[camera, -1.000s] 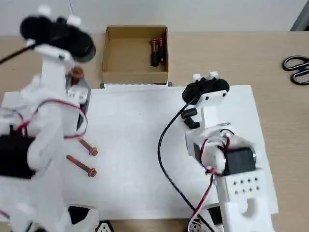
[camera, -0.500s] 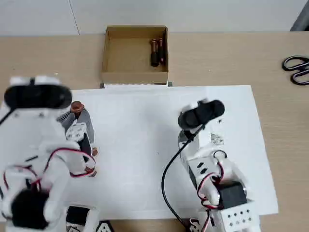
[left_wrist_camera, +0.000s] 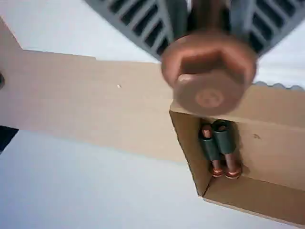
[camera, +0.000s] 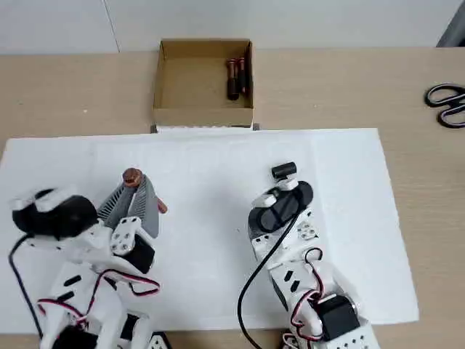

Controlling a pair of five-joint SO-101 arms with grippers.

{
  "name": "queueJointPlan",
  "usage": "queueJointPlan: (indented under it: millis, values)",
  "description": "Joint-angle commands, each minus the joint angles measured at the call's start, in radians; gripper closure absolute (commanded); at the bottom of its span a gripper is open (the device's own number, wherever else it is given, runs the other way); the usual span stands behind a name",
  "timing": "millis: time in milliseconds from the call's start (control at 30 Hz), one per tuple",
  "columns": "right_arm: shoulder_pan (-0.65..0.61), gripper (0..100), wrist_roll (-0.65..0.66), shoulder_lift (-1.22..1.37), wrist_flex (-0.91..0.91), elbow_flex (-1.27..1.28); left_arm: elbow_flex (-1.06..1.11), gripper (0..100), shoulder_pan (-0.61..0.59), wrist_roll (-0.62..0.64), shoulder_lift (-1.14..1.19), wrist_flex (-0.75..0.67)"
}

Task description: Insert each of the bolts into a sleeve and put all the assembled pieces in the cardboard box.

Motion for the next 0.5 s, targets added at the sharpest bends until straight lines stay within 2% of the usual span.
queueJointPlan:
  millis: [0, 233, 467]
  values:
    - [-0.016, 99.5, 0.011, -0.016, -0.076, -0.009, 0.005, 99, 0.028, 0.04, -0.017, -0.031]
    - [-0.142, 99.5, 0.011, -0.018, -0.084, 0.037, 0.01, 99, 0.178, 0.124, -0.012, -0.035]
    - [-0.237, 99.5, 0.031, -0.018, -0.145, 0.066, 0.044, 99, 0.19, 0.127, -0.015, -0.034]
